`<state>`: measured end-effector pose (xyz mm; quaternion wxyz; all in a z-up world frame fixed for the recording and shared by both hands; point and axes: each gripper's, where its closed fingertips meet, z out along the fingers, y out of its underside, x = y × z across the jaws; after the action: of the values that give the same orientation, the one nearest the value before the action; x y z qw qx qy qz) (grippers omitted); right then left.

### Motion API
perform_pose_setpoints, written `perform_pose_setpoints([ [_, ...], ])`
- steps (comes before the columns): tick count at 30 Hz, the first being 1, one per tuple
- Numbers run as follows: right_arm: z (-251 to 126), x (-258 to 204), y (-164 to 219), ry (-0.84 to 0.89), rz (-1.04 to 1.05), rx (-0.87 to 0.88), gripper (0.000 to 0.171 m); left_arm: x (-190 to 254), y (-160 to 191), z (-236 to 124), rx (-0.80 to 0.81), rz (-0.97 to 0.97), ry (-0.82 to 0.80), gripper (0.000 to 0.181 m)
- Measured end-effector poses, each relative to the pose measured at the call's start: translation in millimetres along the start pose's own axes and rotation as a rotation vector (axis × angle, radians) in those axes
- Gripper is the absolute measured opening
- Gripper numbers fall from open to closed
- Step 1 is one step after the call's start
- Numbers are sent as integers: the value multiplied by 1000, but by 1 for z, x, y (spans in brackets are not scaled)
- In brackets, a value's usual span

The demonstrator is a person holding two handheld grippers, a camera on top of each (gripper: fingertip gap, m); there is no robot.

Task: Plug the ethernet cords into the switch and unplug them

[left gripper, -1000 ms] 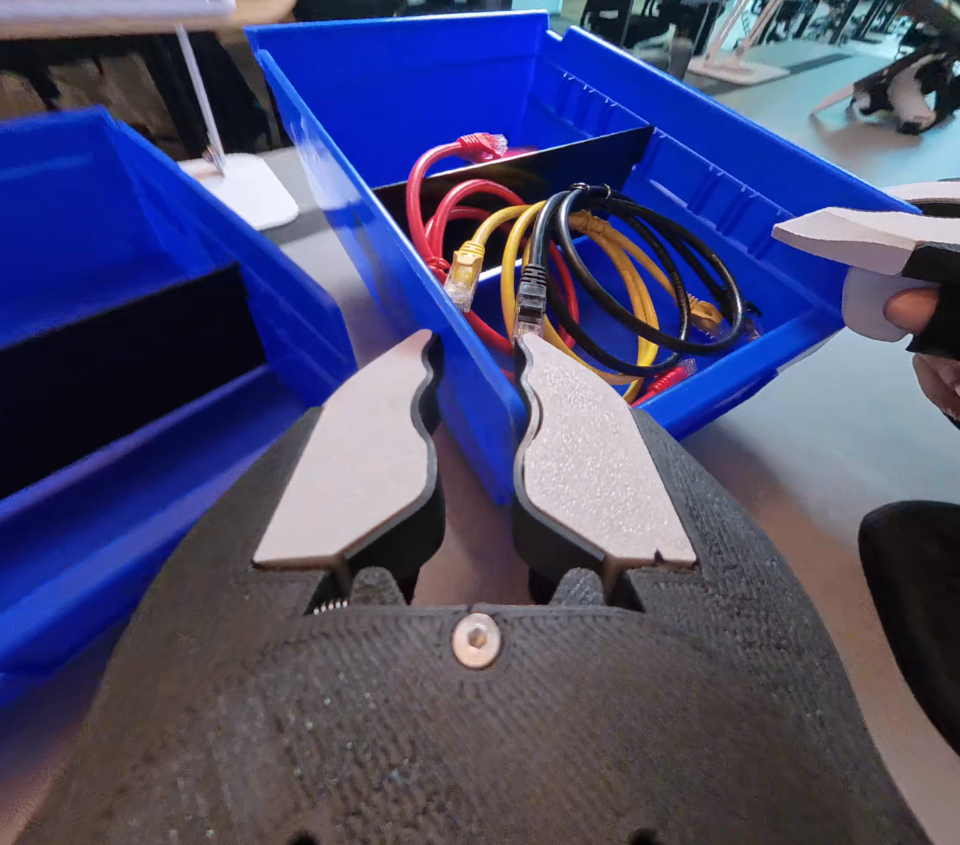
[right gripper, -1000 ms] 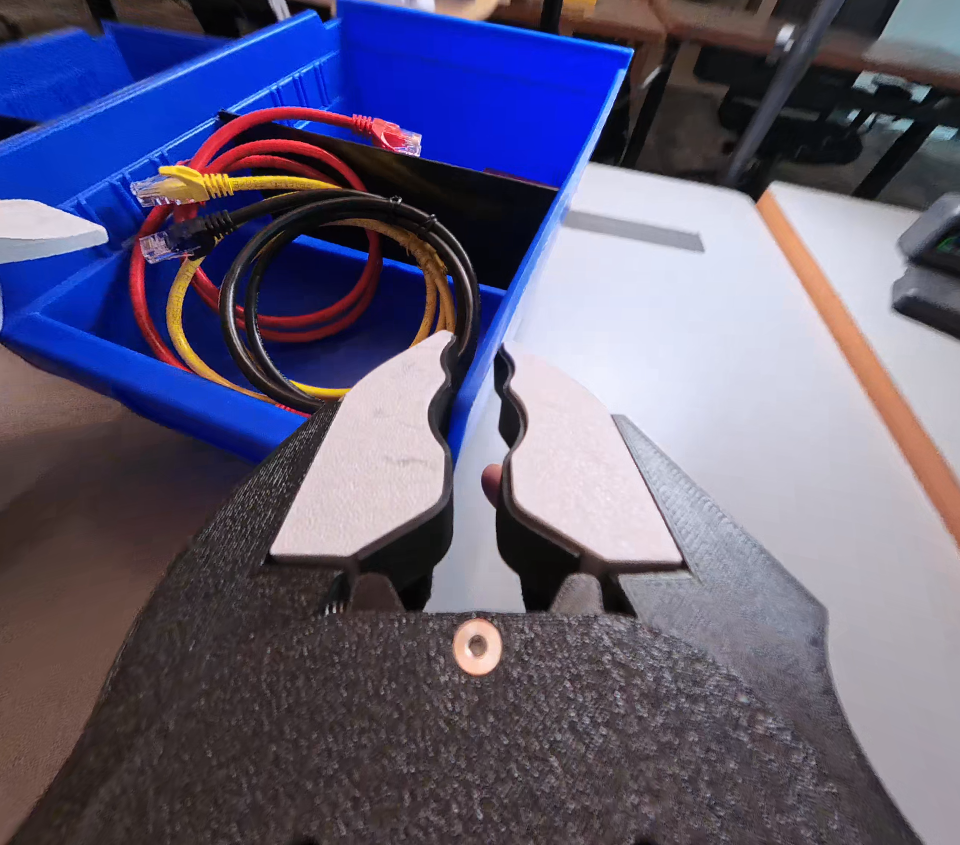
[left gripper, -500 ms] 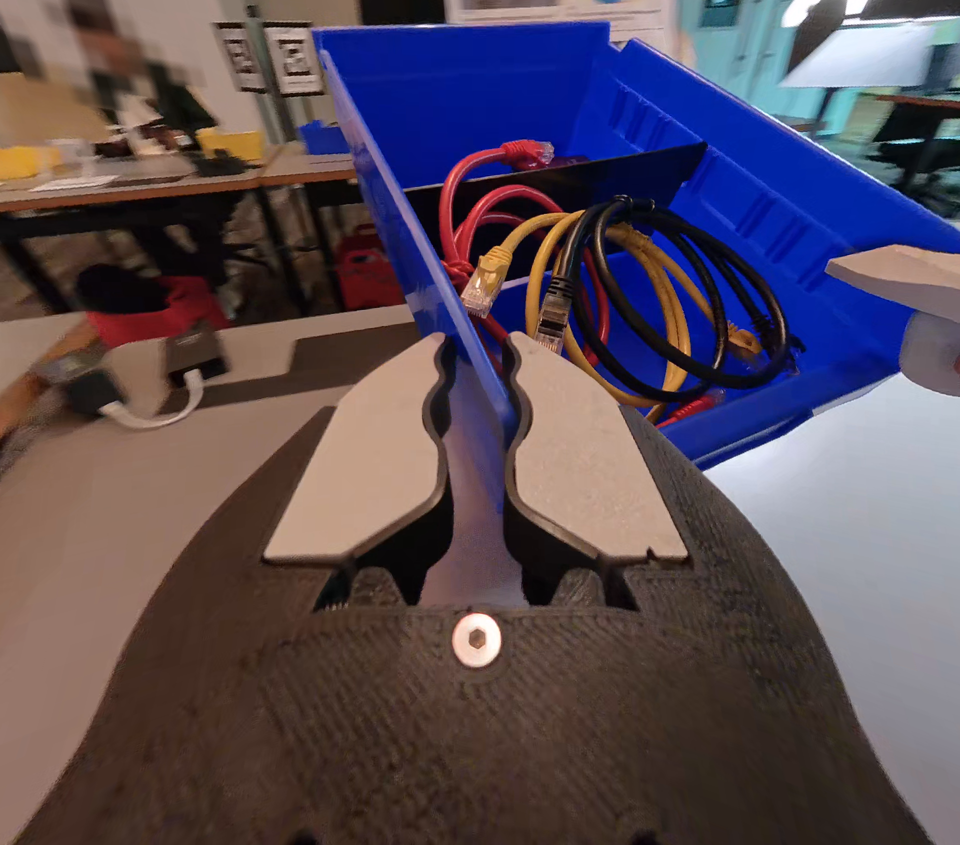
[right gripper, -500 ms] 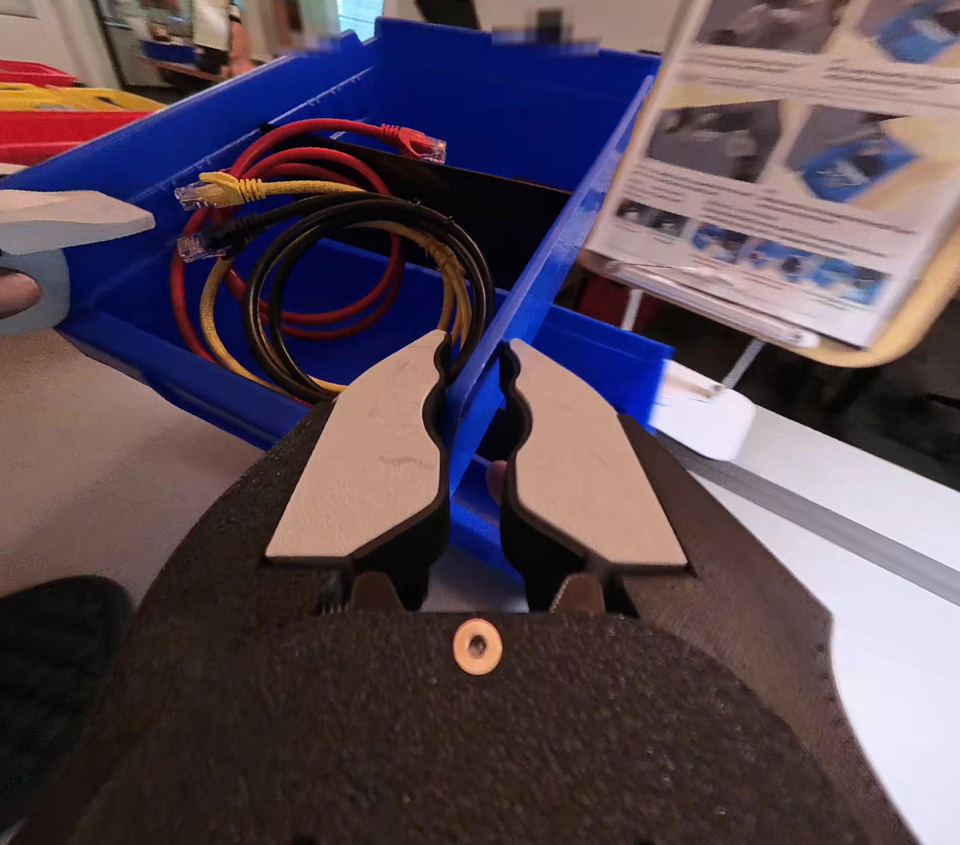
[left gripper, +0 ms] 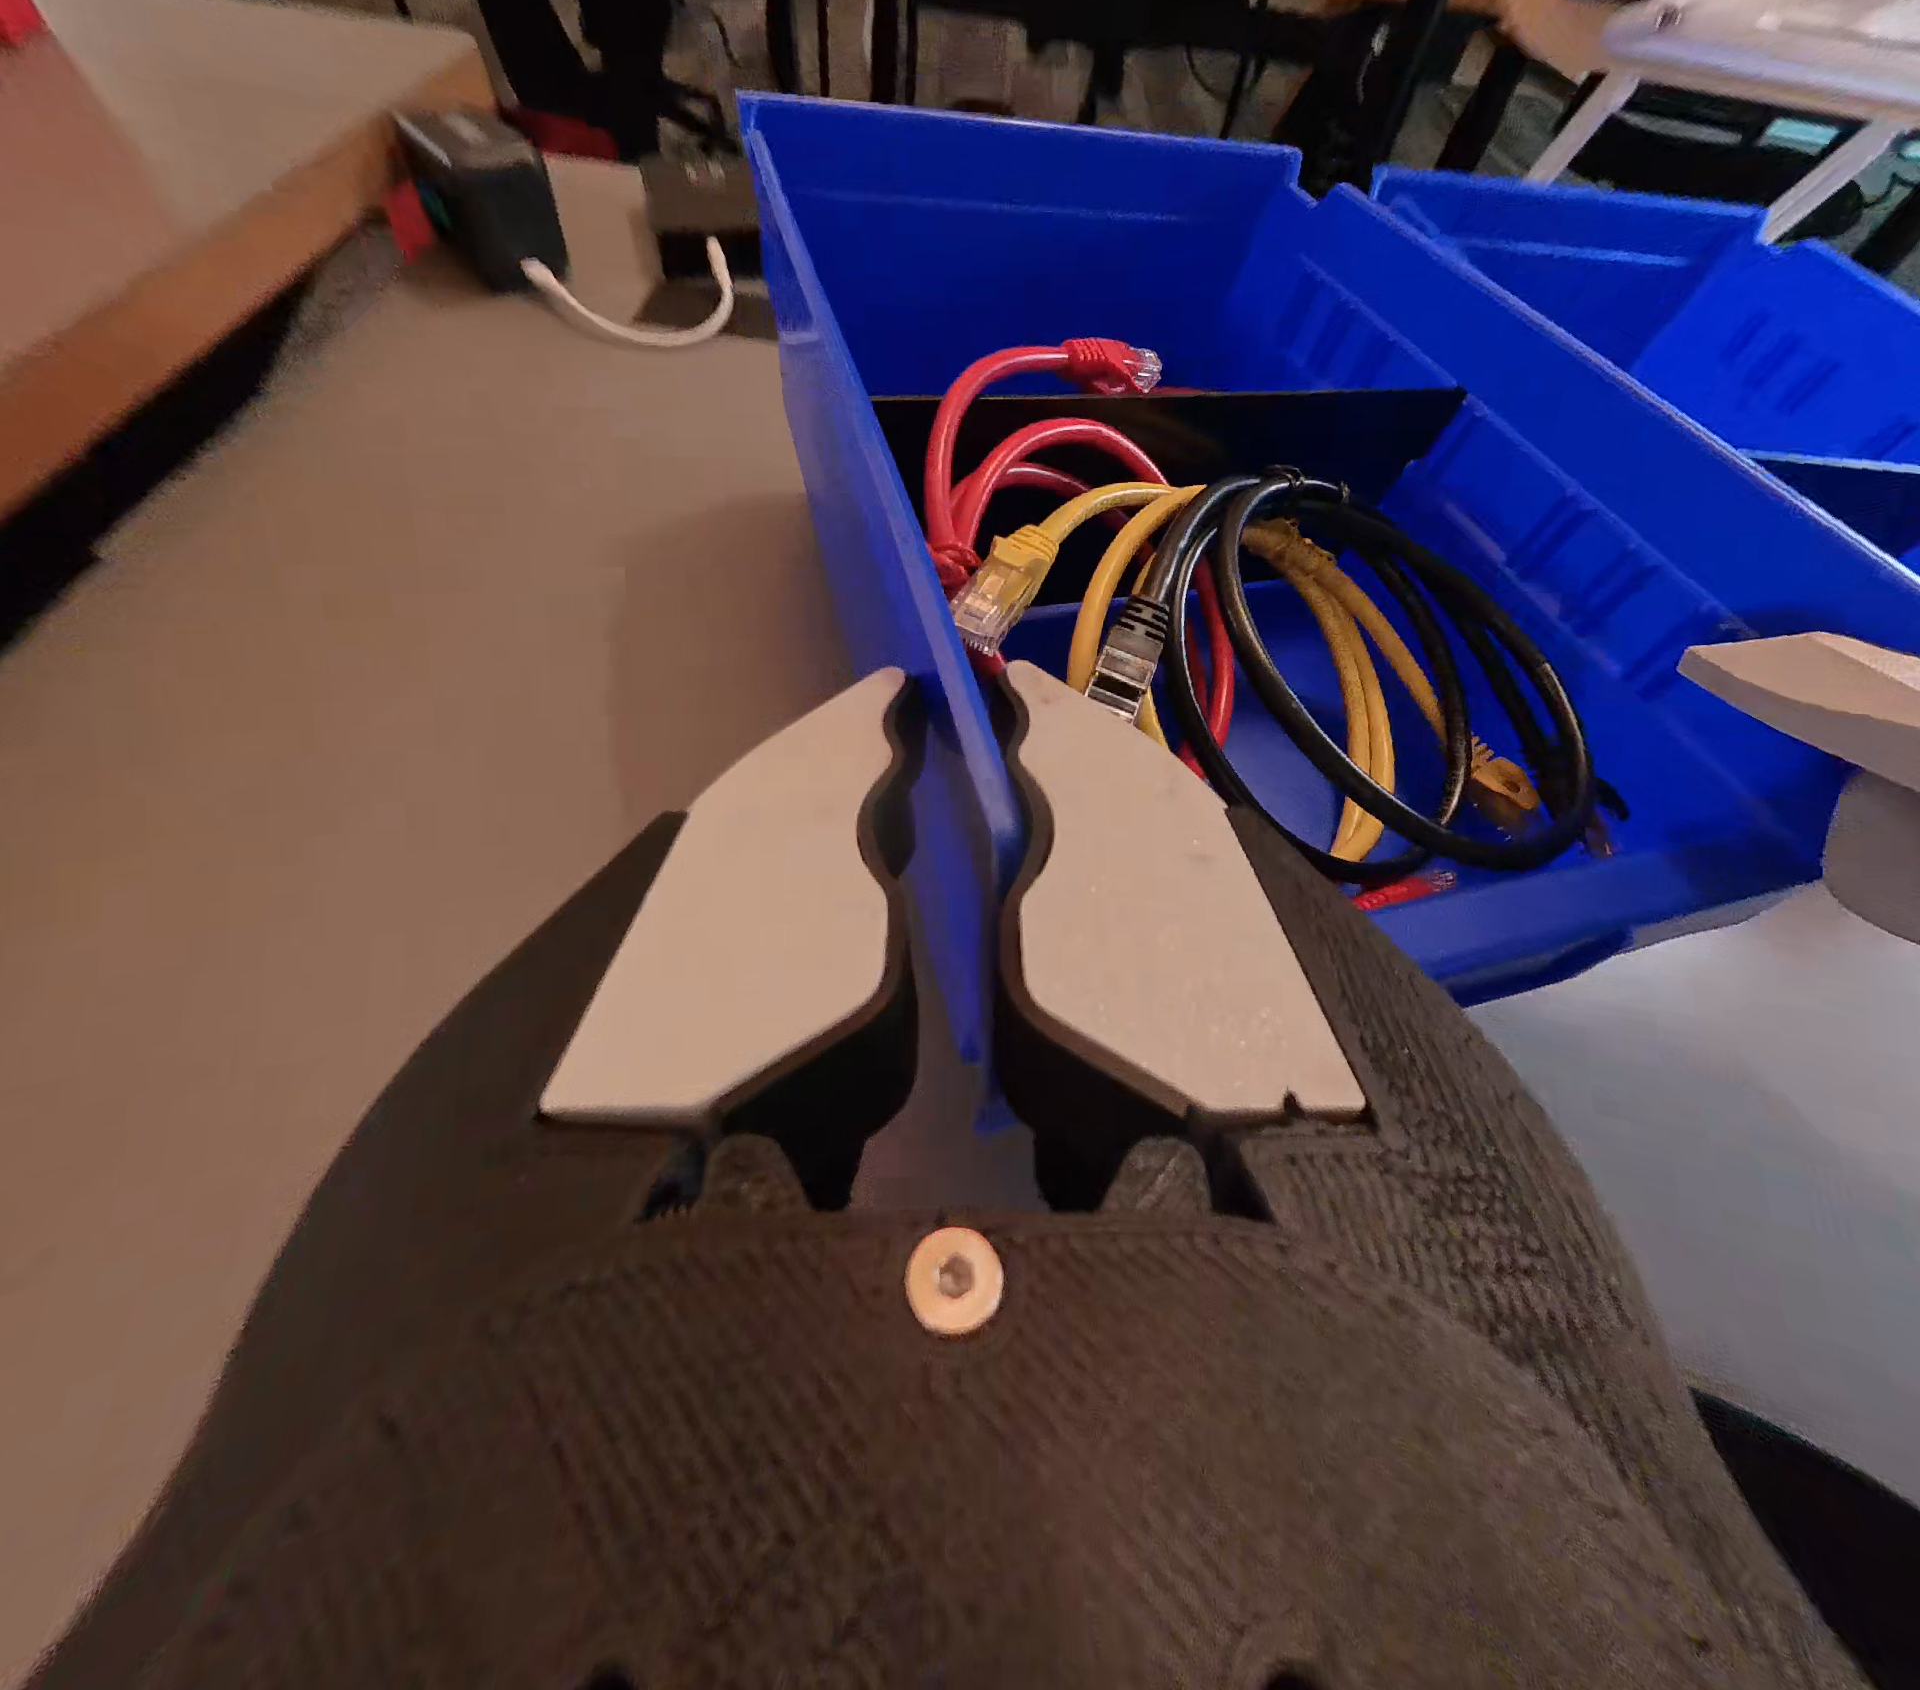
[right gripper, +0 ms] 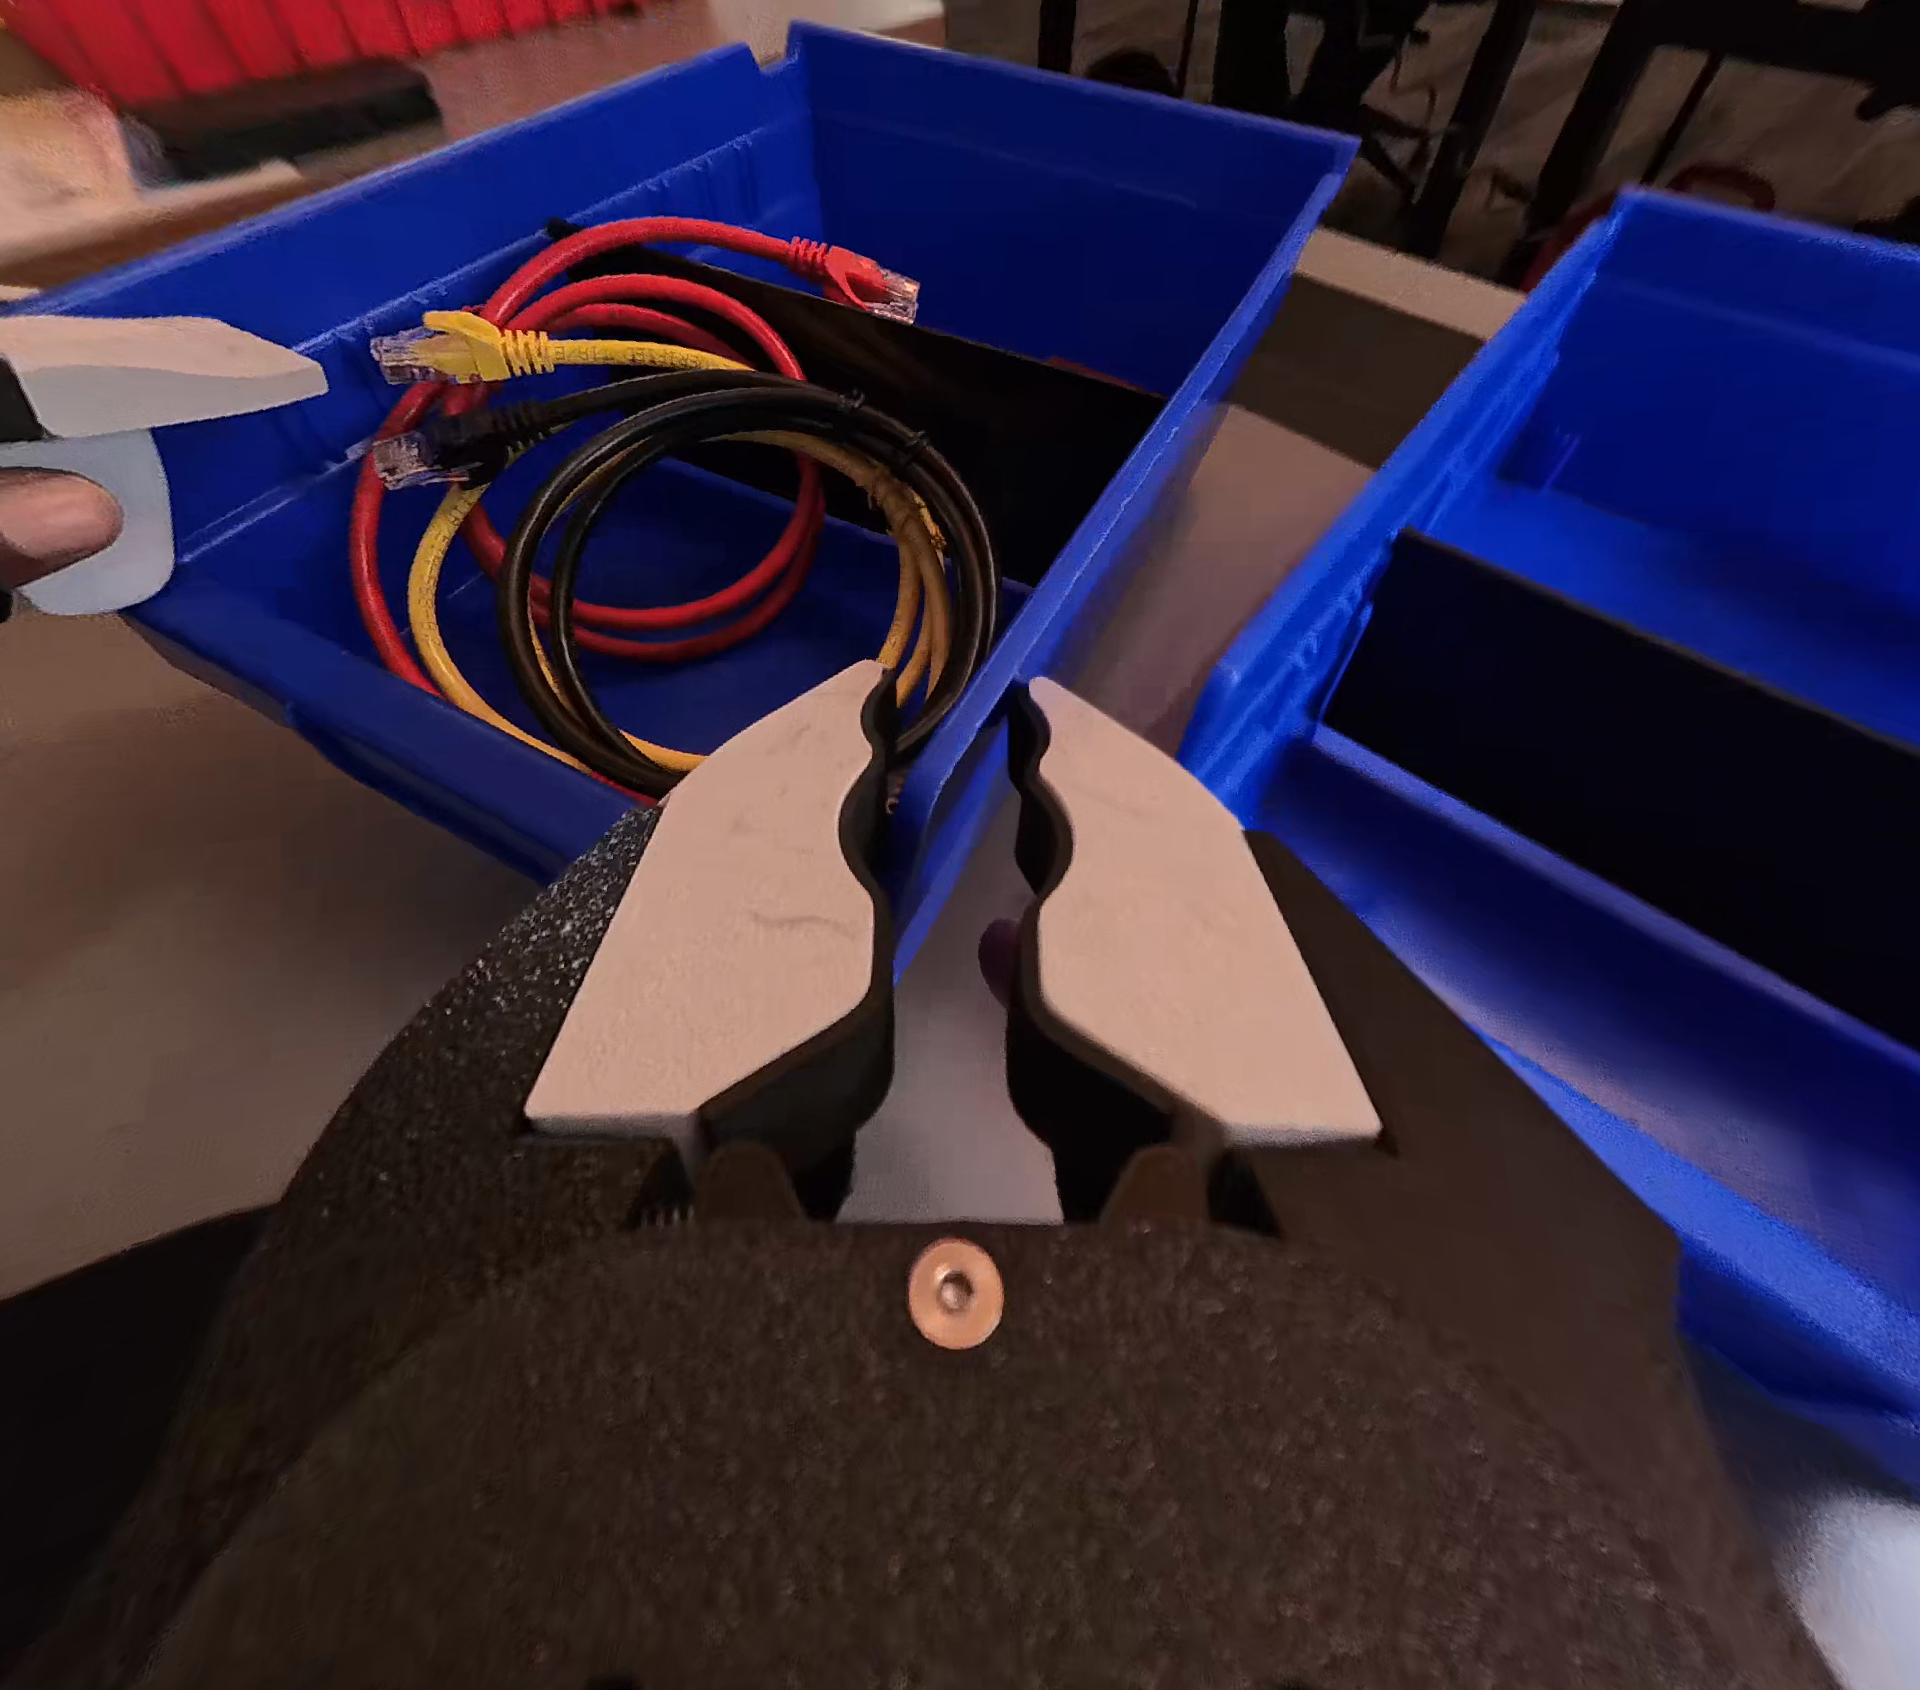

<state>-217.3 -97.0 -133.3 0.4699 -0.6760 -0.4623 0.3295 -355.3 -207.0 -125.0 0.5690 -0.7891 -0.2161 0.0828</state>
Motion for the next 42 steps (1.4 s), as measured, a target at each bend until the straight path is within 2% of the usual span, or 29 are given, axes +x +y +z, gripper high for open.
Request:
perform_pose_setpoints([
  [4, 5, 17, 21, 51, -49, -28, 21, 13, 23, 20, -55, -44, 90, 20],
  [7, -5, 19, 22, -64, -81, -59, 26, 20, 20, 21, -81, -33, 171, 28],
  [10, -37, 33, -1, -166, -157, -17, 36, 17, -14, 2, 26, 163, 124, 36],
  [13, -61, 62, 1, -236, -273, -169, 37, 52, -24, -12, -55, 378, 259, 41],
  [15, -64, 88, 19, -233, -401, -327, 37, 86, -8, -14, -179, 536, 390, 45],
  [17, -61, 109, 47, -230, -554, -506, 41, 114, 21, -10, -326, 701, 494, 50],
  [21, -43, 123, 91, -281, -763, -695, 55, 126, 81, 12, -610, 980, 542, 57],
  [22, -38, 124, 99, -283, -788, -728, 53, 124, 92, 18, -668, 1018, 541, 58],
  [23, -35, 127, 106, -279, -811, -755, 43, 122, 100, 24, -715, 1044, 544, 56],
  [24, -32, 128, 110, -277, -820, -757, 31, 120, 105, 29, -749, 1061, 539, 51],
  [25, -32, 128, 109, -275, -803, -740, 31, 119, 107, 33, -764, 1068, 534, 44],
  [29, -55, 137, 115, -232, -763, -726, 32, 120, 108, 32, -791, 1041, 540, 42],
  [33, -96, 157, 130, -145, -707, -733, 32, 121, 108, 32, -759, 1026, 531, 39],
  [42, -194, 237, 165, 44, -600, -787, 32, 135, 108, 39, -738, 927, 500, 34],
])
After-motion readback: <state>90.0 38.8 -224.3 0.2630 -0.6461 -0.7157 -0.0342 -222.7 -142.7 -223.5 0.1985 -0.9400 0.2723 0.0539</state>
